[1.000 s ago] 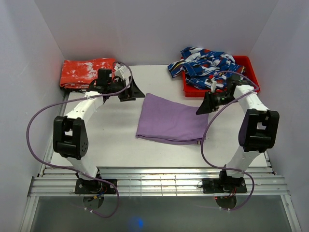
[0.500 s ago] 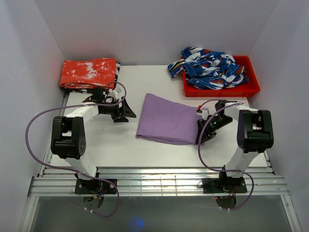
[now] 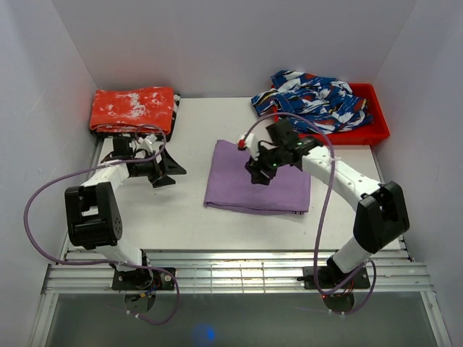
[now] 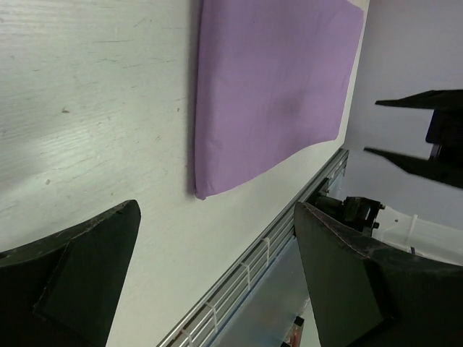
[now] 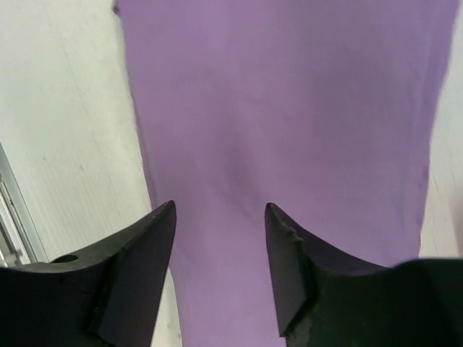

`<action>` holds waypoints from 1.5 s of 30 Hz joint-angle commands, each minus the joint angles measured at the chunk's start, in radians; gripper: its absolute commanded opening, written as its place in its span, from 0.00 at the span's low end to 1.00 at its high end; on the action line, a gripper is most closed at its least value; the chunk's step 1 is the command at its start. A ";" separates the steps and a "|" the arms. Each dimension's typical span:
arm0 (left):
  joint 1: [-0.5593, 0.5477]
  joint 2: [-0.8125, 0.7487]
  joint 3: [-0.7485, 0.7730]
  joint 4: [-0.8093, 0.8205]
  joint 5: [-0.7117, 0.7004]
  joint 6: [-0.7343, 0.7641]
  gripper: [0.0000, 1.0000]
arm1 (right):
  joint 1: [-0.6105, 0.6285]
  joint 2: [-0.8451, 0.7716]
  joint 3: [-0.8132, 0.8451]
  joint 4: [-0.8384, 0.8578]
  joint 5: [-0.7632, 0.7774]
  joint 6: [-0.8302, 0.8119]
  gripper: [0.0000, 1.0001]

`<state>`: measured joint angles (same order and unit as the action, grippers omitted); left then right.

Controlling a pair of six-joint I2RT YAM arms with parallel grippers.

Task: Fold and stack the trousers
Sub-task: Neatly place the folded trousers to the corner

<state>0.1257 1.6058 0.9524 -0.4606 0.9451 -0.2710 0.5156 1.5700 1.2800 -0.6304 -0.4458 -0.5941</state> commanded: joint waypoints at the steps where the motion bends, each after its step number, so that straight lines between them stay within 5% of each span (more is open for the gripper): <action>1: 0.044 -0.070 0.020 -0.049 0.049 0.065 0.98 | 0.145 0.077 0.059 0.119 0.175 0.040 0.61; 11: 0.215 -0.196 -0.003 0.002 -0.098 0.012 0.98 | 0.454 0.370 0.226 0.202 0.302 0.128 0.63; 22: 0.216 -0.234 -0.055 -0.007 -0.128 0.027 0.98 | 0.521 0.518 0.210 0.285 0.456 0.125 0.63; 25: 0.216 -0.239 -0.092 -0.010 -0.115 0.027 0.98 | 0.518 0.536 0.194 0.308 0.507 0.105 0.54; 29: 0.215 -0.248 -0.171 0.039 -0.069 -0.038 0.98 | 0.518 0.524 0.196 0.324 0.509 0.099 0.08; 30: 0.215 -0.248 -0.190 0.077 -0.060 -0.060 0.98 | 0.518 0.518 0.200 0.324 0.501 0.099 0.08; 45: -0.156 -0.086 -0.244 0.548 -0.233 -0.578 0.98 | 0.466 0.326 0.197 0.485 0.384 0.214 0.08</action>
<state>0.0200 1.4761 0.6788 -0.0654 0.7647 -0.6968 0.9833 1.9385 1.4693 -0.2356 -0.0360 -0.4248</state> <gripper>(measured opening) 0.979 0.084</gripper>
